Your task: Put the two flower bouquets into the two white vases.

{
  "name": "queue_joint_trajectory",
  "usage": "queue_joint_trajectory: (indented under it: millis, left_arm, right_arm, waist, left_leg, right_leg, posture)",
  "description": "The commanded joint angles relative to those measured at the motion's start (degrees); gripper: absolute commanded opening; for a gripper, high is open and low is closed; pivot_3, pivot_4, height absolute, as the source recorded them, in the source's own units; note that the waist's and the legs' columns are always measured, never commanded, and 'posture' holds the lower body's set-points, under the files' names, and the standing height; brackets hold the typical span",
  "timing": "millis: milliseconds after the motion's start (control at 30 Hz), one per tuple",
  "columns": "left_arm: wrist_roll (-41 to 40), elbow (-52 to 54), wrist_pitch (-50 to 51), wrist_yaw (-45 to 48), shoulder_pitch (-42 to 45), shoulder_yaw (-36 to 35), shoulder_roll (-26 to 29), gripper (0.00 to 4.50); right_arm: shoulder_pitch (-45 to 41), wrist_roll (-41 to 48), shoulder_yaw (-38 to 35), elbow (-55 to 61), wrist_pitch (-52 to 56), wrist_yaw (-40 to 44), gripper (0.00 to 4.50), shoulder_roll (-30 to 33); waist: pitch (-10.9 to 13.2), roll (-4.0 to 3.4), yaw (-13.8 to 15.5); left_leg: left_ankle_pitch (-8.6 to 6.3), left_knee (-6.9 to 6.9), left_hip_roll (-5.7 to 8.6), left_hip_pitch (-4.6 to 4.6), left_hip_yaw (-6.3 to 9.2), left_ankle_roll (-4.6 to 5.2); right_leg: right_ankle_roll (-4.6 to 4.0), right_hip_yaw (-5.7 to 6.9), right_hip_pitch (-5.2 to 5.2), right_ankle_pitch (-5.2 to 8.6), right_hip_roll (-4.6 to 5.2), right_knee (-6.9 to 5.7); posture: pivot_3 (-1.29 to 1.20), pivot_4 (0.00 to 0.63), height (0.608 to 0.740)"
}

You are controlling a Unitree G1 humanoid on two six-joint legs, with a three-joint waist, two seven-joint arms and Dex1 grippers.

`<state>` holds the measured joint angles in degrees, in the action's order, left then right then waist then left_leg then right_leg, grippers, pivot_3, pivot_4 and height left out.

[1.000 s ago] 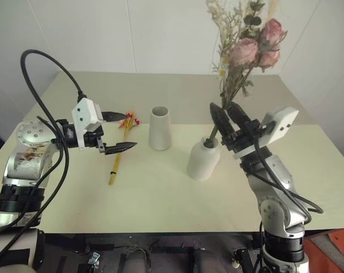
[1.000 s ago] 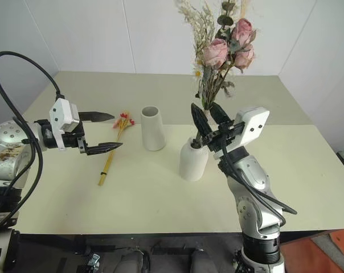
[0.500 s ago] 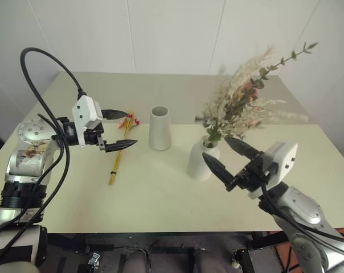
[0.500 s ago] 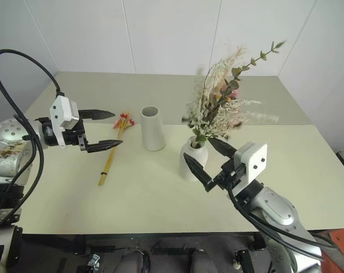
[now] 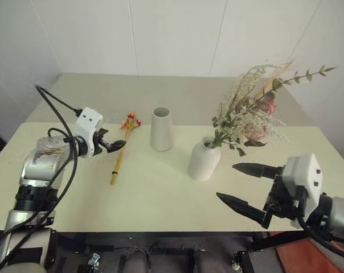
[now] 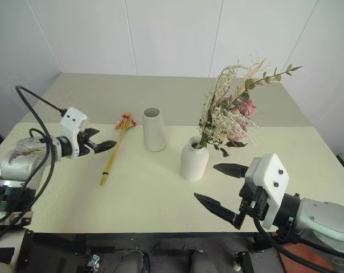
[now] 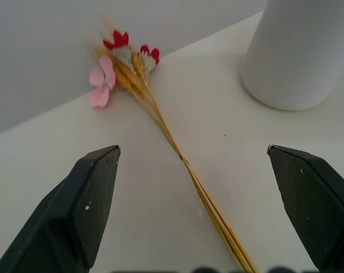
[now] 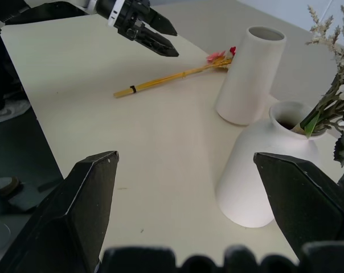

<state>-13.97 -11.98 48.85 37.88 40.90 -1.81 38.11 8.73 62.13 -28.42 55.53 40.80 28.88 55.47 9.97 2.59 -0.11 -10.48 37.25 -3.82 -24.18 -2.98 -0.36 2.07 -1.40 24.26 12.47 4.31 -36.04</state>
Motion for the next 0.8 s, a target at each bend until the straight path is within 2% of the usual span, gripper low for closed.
queue_joint_trajectory:
  millis: [33,233,367,533,633,800]
  left_arm:
    - [2.62,-8.14,4.76,-5.41,8.37,0.73,-2.48,4.5]
    - [6.15,-25.76,2.55,-1.41,19.0,6.25,-5.13,4.5]
    - [7.7,-30.45,1.41,5.62,20.97,10.69,-5.42,4.5]
    - [9.96,-38.0,-2.97,6.4,22.56,11.82,-7.64,4.5]
    - [10.49,-42.63,-5.66,5.83,24.56,10.9,-9.53,3.96]
    - [12.15,-50.02,-10.09,5.12,27.13,10.06,-11.92,2.38]
  right_arm:
    - [-1.77,3.32,-1.86,-0.67,0.35,-1.03,4.48,1.74]
    - [-2.47,2.45,-0.79,-1.86,0.53,-1.99,4.48,2.68]
    - [-1.2,3.5,-2.03,-0.61,0.49,-3.93,4.48,2.07]
    - [0.84,3.2,-2.92,0.76,0.01,-5.73,4.48,1.28]
    - [1.72,3.22,-3.3,1.15,-0.3,-6.03,4.5,1.07]
    - [2.06,2.97,-3.31,1.19,-0.47,-6.47,4.5,0.75]
  waist:
    - [0.04,0.07,0.35]
    - [0.03,0.12,0.53]
    - [0.03,0.12,0.54]
    - [0.03,0.13,0.81]
    - [0.03,0.12,0.97]
    - [0.02,0.13,1.12]
  left_leg:
    - [0.0,0.02,0.01,-0.03,0.03,0.0]
    - [-0.01,-0.03,0.07,-0.14,0.02,0.01]
    - [-0.01,-0.06,0.07,-0.17,0.03,0.01]
    - [-0.01,-0.03,0.07,-0.15,0.03,0.01]
    - [-0.01,-0.01,0.08,-0.15,0.05,0.01]
    - [-0.01,0.02,0.1,-0.17,0.08,0.01]
  right_leg:
    - [0.0,0.03,0.01,0.0,0.0,0.0]
    - [-0.03,0.02,0.05,-0.02,0.04,0.16]
    - [-0.1,0.04,0.08,-0.07,0.04,0.15]
    - [-0.12,0.05,0.05,-0.07,0.06,0.14]
    - [-0.12,0.08,0.02,-0.07,0.07,0.14]
    - [-0.1,0.11,-0.01,-0.07,0.09,0.14]
  posture:
    - [0.0,0.15,0.74]
    - [0.0,0.15,0.74]
    - [0.0,0.15,0.74]
    - [0.0,0.15,0.74]
    - [0.0,0.15,0.74]
    - [0.0,0.15,0.74]
